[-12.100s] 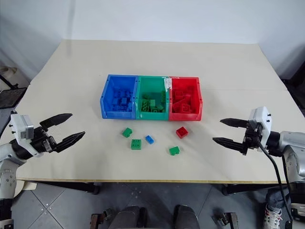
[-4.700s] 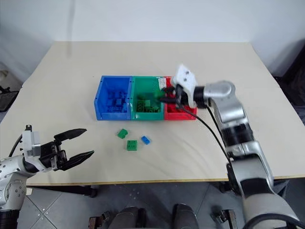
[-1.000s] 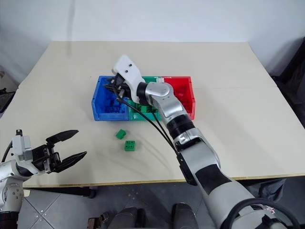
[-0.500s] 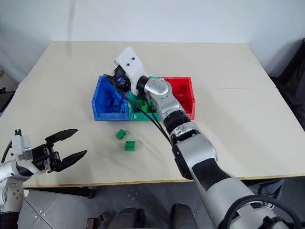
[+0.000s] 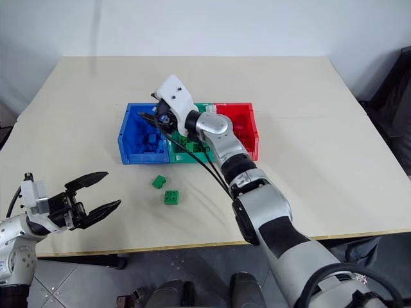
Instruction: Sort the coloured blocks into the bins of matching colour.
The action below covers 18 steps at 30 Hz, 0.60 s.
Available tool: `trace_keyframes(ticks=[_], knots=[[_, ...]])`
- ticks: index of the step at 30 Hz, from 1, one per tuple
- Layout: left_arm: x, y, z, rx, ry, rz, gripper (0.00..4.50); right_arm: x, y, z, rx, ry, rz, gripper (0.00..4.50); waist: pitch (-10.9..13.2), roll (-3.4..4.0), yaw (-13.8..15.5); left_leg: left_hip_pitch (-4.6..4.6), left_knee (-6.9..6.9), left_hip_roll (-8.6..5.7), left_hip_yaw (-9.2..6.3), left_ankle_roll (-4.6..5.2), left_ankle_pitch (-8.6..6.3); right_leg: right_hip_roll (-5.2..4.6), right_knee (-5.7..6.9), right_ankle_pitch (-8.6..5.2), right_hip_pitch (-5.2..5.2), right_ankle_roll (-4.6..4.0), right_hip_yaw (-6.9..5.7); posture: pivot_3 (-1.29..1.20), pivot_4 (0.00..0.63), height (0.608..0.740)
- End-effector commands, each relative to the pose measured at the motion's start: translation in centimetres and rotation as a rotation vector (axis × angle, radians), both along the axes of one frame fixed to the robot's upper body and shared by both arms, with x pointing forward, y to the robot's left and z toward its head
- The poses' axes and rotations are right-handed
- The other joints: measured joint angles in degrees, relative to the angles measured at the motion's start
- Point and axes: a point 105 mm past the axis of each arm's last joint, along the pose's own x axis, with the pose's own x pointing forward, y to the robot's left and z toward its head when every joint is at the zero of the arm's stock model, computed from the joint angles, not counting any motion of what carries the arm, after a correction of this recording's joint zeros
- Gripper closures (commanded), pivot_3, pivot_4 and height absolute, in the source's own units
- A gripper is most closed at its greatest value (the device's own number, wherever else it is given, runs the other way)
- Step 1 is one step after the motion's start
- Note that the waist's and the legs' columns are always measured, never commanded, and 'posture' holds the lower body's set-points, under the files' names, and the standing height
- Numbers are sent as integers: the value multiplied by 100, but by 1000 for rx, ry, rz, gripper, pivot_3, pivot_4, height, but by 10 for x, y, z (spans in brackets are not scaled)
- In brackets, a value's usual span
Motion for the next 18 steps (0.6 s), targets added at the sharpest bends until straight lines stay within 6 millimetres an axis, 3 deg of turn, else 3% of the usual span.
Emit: trace_keyframes(ticks=[1,5,8,11,18], knots=[[-7,3,5,14,-35,37,0,-8,-31,4,11,-56,85,1372,0,-1,31,-2,1,-2,-5,1,0,-1,-1,0,2,0,3,0,150,740],[-15,8,3,13,-22,54,0,-23,-87,-26,-100,-25,179,1372,-5,-8,136,-4,7,-4,-9,3,-1,-2,-15,0,11,0,12,0,150,740],[-17,10,3,13,-19,65,0,-34,-113,-40,-165,7,211,1372,2,3,145,-4,7,-3,-7,4,-2,-3,-41,0,20,0,12,0,150,740],[-21,14,1,13,-8,82,0,-54,-163,-55,-231,95,247,1372,4,8,149,-2,3,4,3,1,2,-1,-75,0,32,0,4,0,150,740],[-31,18,-5,20,12,94,0,-84,-226,-71,-324,230,225,1372,6,10,155,7,-3,9,12,1,1,1,-150,-2,70,-3,-12,0,150,740]])
